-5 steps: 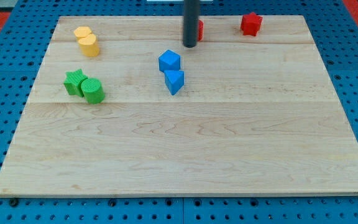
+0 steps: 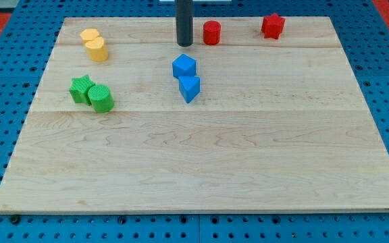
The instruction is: Push the red circle into the red star
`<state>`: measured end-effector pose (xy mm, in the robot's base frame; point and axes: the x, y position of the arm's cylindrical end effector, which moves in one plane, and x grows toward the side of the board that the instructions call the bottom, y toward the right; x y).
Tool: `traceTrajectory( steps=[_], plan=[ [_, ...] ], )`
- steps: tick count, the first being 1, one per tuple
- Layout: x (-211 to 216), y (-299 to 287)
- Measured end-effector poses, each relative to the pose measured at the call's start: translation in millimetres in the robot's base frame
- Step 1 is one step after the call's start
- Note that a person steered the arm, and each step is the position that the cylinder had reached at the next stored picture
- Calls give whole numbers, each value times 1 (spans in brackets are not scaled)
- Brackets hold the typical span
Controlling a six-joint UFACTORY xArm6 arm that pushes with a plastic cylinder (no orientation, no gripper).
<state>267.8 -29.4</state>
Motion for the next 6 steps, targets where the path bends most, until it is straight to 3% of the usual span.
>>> traceTrajectory(
  steps=[2, 4, 6],
  plan=[
    [-13, -24],
    [-26, 87],
    [-26, 131]
  ],
)
